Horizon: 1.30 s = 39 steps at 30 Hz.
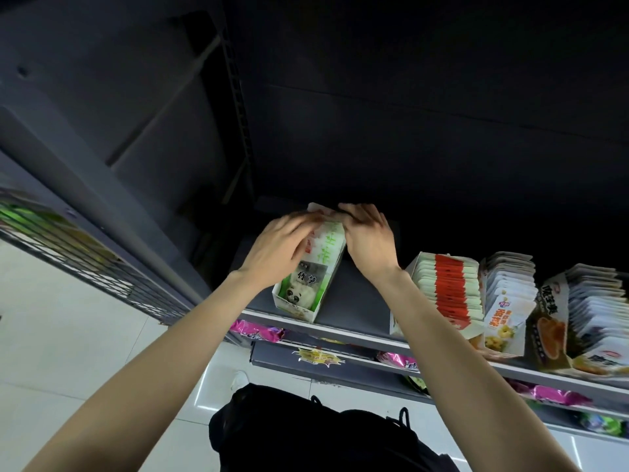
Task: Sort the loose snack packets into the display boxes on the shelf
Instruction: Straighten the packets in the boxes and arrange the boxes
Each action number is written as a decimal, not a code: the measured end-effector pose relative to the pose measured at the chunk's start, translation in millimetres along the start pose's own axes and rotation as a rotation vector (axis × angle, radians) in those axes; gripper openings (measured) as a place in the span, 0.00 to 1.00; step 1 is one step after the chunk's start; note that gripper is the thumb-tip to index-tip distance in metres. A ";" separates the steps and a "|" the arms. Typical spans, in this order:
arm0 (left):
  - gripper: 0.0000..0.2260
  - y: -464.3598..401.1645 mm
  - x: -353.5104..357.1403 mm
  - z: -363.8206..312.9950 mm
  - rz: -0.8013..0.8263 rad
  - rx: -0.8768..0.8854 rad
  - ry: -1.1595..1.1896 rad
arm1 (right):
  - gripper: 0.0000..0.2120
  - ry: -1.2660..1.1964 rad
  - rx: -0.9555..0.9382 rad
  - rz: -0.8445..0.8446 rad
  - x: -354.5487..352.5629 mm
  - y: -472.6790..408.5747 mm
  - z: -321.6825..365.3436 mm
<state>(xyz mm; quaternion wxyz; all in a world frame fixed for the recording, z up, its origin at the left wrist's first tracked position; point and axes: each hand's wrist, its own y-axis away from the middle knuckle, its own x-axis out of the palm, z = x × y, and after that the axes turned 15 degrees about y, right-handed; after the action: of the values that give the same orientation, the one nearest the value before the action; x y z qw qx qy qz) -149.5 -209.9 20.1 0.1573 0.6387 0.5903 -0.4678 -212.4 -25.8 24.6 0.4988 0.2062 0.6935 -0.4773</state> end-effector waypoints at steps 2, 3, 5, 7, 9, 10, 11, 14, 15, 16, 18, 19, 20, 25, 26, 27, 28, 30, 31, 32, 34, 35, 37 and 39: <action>0.22 -2.1 4.6 -4.6 0.034 -0.080 -0.012 | 0.21 0.054 0.009 0.019 5.8 3.7 1.8; 0.25 -2.5 8.2 -7.2 0.044 -0.166 0.019 | 0.22 0.038 0.021 0.025 6.4 5.8 2.1; 0.29 -2.9 16.0 -13.7 0.033 -0.391 0.197 | 0.22 -0.059 0.094 0.013 1.4 11.2 3.2; 0.29 -3.2 23.8 -19.9 0.004 -0.513 0.402 | 0.19 -0.211 0.266 0.009 -5.4 20.0 5.4; 0.31 -4.4 30.1 -22.6 -0.016 -0.527 0.457 | 0.17 -0.334 0.386 0.065 -8.2 28.9 10.1; 0.31 -6.3 31.3 -22.8 -0.021 -0.537 0.444 | 0.17 -0.365 0.398 0.111 -6.8 32.7 13.7; 0.30 -8.6 31.3 -22.1 -0.023 -0.555 0.428 | 0.18 -0.383 0.395 0.148 -5.4 35.8 17.4; 0.26 -11.3 28.3 -18.1 -0.084 -0.604 0.403 | 0.19 -0.405 0.408 0.155 -5.1 37.9 25.5; 0.25 -10.4 26.0 -16.8 -0.148 -0.623 0.399 | 0.19 -0.415 0.421 0.154 -5.8 37.9 26.8; 0.24 -8.5 23.7 -15.7 -0.232 -0.645 0.403 | 0.20 -0.429 0.438 0.165 -6.9 38.1 28.0; 0.21 -4.4 21.5 -12.2 -0.367 -0.692 0.428 | 0.20 -0.445 0.443 0.202 -8.2 40.2 31.4; 0.18 -3.2 21.3 -11.1 -0.383 -0.713 0.444 | 0.18 -0.427 0.418 0.214 -7.9 41.7 34.0; 0.15 -2.2 21.7 -10.5 -0.370 -0.722 0.457 | 0.17 -0.402 0.389 0.224 -7.1 43.0 36.6; 0.07 5.8 22.9 -10.8 -0.356 -0.665 0.484 | 0.06 -0.411 0.418 0.231 -6.1 41.2 39.8; 0.06 6.7 20.5 -10.4 -0.378 -0.641 0.492 | 0.04 -0.423 0.416 0.206 -8.0 40.8 40.7; 0.05 7.1 17.7 -10.0 -0.398 -0.611 0.508 | 0.03 -0.422 0.412 0.171 -10.0 40.6 41.6; 0.05 6.6 14.5 -9.9 -0.416 -0.580 0.534 | 0.03 -0.418 0.411 0.136 -11.7 39.7 42.2; 0.09 4.3 8.8 -9.7 -0.430 -0.536 0.581 | 0.02 -0.410 0.415 0.105 -13.4 36.1 41.6; 0.12 3.2 6.9 -9.5 -0.421 -0.519 0.582 | 0.02 -0.398 0.410 0.116 -13.5 34.0 40.9; 0.14 2.8 6.5 -8.4 -0.398 -0.498 0.556 | 0.03 -0.370 0.394 0.135 -12.8 32.2 39.9; 0.16 3.3 7.8 -4.8 -0.335 -0.441 0.457 | 0.08 -0.264 0.330 0.165 -10.1 30.1 37.9; 0.16 3.9 8.6 -2.7 -0.303 -0.413 0.409 | 0.10 -0.210 0.289 0.167 -9.4 30.1 37.4; 0.16 4.1 8.9 0.2 -0.227 -0.358 0.312 | 0.14 -0.128 0.208 0.133 -8.5 30.9 37.5; 0.17 2.9 6.0 1.8 -0.126 -0.325 0.186 | 0.14 -0.063 0.143 0.101 -7.6 32.1 38.3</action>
<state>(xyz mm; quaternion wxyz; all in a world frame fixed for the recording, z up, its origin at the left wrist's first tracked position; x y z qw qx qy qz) -148.4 -208.4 13.5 0.1735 0.6074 0.7087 -0.3142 -165.9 -42.8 15.0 0.5279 0.2609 0.6304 -0.5059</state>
